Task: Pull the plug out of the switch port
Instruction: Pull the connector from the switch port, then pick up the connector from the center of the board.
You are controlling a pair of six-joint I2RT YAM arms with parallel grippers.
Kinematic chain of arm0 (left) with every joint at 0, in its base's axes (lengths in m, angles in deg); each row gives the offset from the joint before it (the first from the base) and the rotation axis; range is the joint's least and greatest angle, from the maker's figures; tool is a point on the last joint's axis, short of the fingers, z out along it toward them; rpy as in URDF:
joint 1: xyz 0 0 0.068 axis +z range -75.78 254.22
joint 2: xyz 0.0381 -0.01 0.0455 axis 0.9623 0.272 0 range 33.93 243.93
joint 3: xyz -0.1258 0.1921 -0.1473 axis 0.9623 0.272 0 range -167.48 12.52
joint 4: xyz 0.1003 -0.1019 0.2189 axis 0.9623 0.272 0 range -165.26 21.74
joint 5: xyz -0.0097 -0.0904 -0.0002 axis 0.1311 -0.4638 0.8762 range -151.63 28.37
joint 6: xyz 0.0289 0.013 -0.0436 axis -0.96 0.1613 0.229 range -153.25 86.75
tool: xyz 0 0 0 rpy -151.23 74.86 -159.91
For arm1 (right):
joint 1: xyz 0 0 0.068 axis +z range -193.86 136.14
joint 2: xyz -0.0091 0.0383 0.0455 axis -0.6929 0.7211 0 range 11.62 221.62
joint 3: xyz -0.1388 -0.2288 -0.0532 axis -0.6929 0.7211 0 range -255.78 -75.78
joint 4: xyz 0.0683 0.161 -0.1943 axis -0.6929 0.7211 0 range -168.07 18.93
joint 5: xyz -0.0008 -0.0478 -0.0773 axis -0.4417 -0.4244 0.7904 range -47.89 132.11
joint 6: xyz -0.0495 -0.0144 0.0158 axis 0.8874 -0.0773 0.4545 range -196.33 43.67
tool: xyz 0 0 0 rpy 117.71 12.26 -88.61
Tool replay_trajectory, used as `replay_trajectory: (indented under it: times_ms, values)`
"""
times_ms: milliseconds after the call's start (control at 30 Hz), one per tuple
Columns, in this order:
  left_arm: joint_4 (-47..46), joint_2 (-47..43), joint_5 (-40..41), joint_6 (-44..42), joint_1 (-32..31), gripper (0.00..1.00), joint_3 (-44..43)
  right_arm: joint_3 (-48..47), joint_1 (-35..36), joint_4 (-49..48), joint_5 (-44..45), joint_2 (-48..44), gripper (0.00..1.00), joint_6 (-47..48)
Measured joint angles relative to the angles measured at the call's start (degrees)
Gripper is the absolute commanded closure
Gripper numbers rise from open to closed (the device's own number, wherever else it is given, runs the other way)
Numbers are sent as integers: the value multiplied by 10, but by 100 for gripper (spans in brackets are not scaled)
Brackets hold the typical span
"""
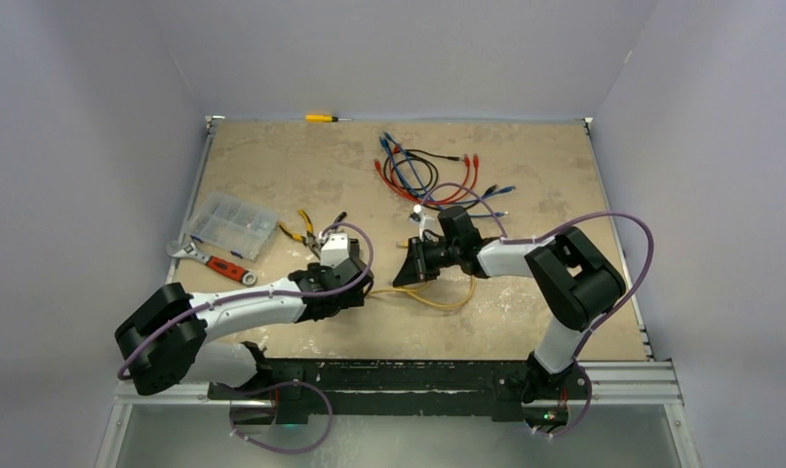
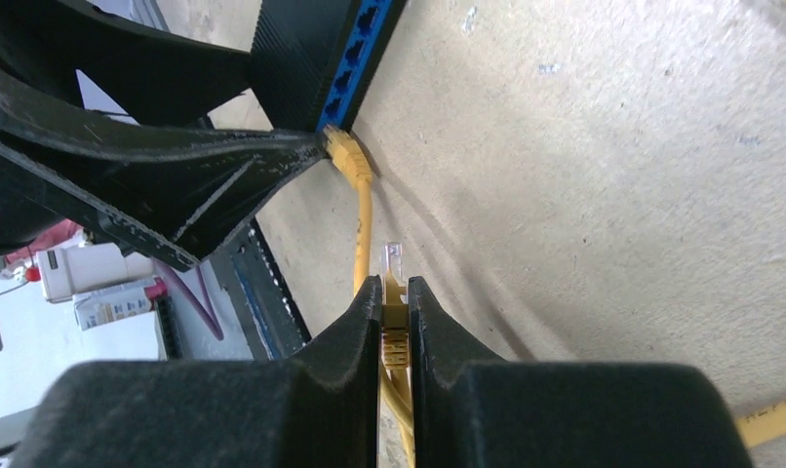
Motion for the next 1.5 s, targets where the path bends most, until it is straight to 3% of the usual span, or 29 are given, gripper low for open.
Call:
replay_trajectory:
  times_ms: [67, 133, 300, 333, 733, 967, 1133, 1200, 1233, 1267, 1300, 1433, 1500]
  values:
    - [-11, -2, -7, -19, 0, 100, 2, -10, 0, 9, 5, 0, 100, 1]
    - [-20, -4, -11, -34, 0, 100, 5, -23, 0, 14, 15, 0, 92, 4]
    - [-42, -12, -30, -61, 0, 100, 14, -53, 0, 21, 42, 0, 51, 15]
    - [-43, -14, -34, -64, 0, 100, 16, -57, 0, 24, 52, 0, 47, 20]
    - [-60, -35, -54, -84, 0, 100, 34, -58, 9, 109, 181, -58, 34, 80]
    - [-68, -39, -63, -98, 0, 100, 39, -65, 79, 159, 281, -58, 37, 101]
    - [-68, -40, -63, -99, 0, 100, 39, -96, 133, 189, 351, -31, 45, 107]
    - [-68, -40, -63, -98, 0, 100, 39, -110, 149, 197, 377, -17, 54, 108]
    - [-68, -40, -62, -98, 0, 100, 39, -117, 158, 203, 393, -9, 87, 108]
    - [-68, -40, -61, -97, -1, 100, 39, -123, 166, 208, 408, -3, 66, 109]
    - [-68, -40, -61, -97, -1, 100, 40, -130, 173, 214, 424, 1, 65, 113]
    - [-68, -41, -60, -96, -1, 100, 40, -148, 194, 236, 481, 14, 73, 109]
    - [-68, -41, -59, -93, -1, 100, 40, -153, 200, 243, 498, 16, 86, 110]
